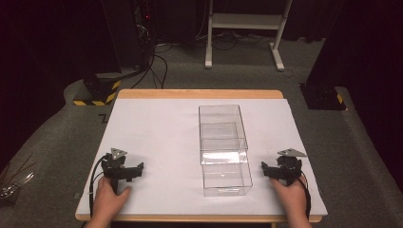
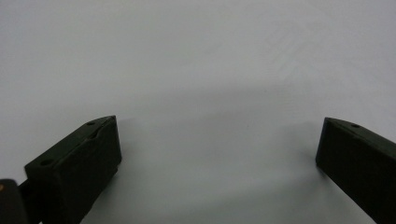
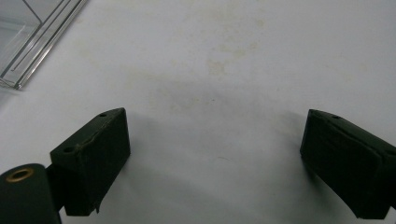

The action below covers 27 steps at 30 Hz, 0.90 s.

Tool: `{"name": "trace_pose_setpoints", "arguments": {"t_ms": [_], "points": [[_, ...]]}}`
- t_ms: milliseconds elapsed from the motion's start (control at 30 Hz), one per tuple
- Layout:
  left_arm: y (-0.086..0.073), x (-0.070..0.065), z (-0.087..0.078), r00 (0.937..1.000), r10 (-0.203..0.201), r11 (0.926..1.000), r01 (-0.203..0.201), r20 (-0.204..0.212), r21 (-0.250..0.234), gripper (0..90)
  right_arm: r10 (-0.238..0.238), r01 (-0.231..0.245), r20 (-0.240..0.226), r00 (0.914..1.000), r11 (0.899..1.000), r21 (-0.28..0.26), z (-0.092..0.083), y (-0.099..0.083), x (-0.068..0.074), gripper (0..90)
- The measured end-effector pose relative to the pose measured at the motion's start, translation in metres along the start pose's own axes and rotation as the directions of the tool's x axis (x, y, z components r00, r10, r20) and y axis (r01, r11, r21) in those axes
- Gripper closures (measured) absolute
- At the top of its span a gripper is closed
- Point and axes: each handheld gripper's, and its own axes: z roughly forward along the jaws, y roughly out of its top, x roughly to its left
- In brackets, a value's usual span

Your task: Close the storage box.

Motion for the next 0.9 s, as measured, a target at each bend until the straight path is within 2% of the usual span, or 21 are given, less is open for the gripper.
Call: {"name": "trace_pose_setpoints", "arguments": {"t_ms": [567,600,667,833,900], "points": [[0.000,0.000,0.000,1.0000,0.001,1.0000,-0.001,0.001,0.001,0.3,-0.004,0.004,0.001,1.0000,1.000,0.001,0.000,0.001,0.000,8.5],[0.000,0.000,0.000,1.0000,0.001,1.0000,-0.001,0.001,0.002,0.3,0.002,-0.002,0.008,1.0000,1.000,-0.008,-0.001,0.000,0.000,11.8],[0.000,0.000,0.000,1.0000,0.001,1.0000,-0.001,0.001,0.002,0.3,-0.001,0.002,0.018,0.9998,1.000,-0.025,-0.003,0.000,0.001,12.8],[0.000,0.000,0.000,1.0000,0.001,1.0000,-0.001,0.001,0.002,0.3,-0.009,0.009,-0.002,1.0000,0.999,-0.041,-0.008,0.000,0.002,12.4],[0.000,0.000,0.000,1.0000,0.001,1.0000,-0.001,0.001,0.002,0.3,-0.028,0.028,-0.005,0.9996,0.998,-0.054,-0.012,0.001,0.005,12.2]]}}
